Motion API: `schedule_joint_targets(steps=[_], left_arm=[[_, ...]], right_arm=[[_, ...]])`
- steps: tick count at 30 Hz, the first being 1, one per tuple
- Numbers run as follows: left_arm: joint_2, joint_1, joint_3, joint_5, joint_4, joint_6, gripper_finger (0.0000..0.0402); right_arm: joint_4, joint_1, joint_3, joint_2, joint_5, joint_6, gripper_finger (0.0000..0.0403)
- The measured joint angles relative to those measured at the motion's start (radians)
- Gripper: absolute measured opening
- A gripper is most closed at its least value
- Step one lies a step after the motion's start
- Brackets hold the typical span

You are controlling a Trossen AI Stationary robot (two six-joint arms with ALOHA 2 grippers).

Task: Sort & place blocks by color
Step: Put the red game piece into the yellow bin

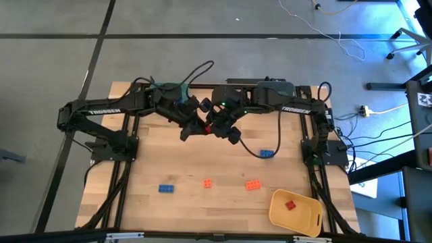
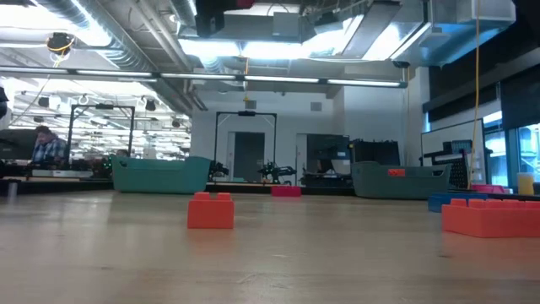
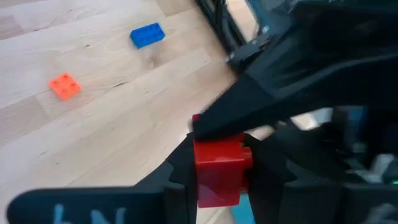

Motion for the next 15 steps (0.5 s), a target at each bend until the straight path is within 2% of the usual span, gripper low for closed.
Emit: schedule_joint_targets(steps=[3, 11, 15], left_arm=[[-0.001, 0.002, 0.000, -0.011, -0.025, 0.021, 0.0195], [-0.001, 0.001, 0.000, -0.048, -0.114, 0.061, 0.0202], [-0.001, 0.001, 0.000, -0.052, -0.163, 0.061, 0.0203]], right_arm=[[-0.008, 0.000, -0.001, 0.001, 0.029, 0.000, 0.0092], [-0.060, 0.002, -0.001, 0.001, 0.044, -0.010, 0.0092], [-0.068, 0.003, -0.001, -0.009, 0.109, -0.014, 0.0092]])
